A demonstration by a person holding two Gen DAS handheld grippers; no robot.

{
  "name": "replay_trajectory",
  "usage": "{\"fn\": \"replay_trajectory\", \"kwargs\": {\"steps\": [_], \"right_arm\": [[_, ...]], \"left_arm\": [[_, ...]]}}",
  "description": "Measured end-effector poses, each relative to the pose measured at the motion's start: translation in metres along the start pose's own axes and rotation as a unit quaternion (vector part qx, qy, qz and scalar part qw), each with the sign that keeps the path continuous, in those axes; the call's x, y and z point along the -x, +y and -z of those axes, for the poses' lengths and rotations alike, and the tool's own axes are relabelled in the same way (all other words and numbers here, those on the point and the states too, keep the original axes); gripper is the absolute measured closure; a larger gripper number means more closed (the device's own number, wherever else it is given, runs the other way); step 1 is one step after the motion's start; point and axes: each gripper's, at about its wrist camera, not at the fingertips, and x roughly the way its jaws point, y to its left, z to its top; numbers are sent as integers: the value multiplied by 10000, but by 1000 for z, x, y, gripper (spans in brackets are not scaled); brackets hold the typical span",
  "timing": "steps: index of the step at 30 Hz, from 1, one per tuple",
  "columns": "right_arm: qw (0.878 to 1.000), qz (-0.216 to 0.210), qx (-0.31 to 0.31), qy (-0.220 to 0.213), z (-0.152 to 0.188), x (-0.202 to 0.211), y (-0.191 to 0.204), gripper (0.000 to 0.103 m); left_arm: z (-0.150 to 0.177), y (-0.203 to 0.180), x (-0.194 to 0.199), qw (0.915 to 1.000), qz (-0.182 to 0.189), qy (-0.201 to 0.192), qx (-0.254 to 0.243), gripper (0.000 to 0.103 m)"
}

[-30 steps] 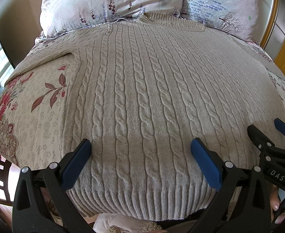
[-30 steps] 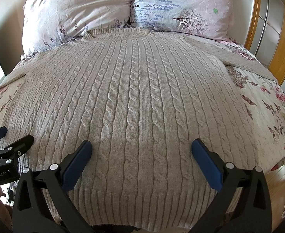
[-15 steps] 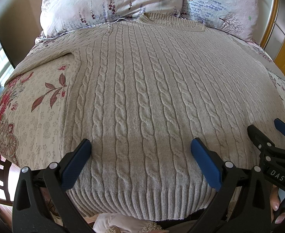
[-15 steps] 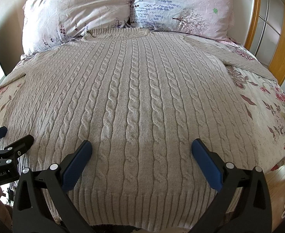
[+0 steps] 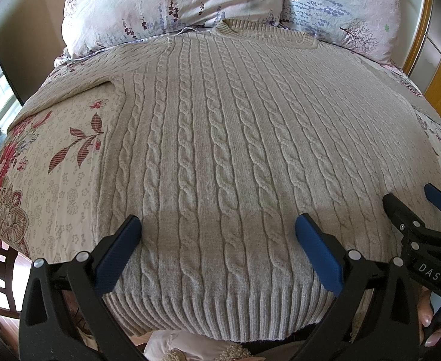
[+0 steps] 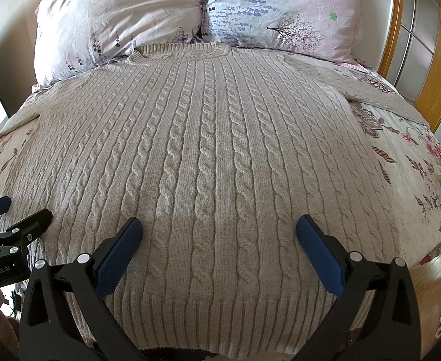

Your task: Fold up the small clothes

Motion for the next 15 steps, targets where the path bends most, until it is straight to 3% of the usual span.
{"fn": "replay_trajectory", "kwargs": {"steps": [15], "right_arm": [[10000, -26, 53, 16, -1, -3, 2, 1]], "left_arm": [[0, 0, 0, 10000, -1, 3, -3, 2]]}}
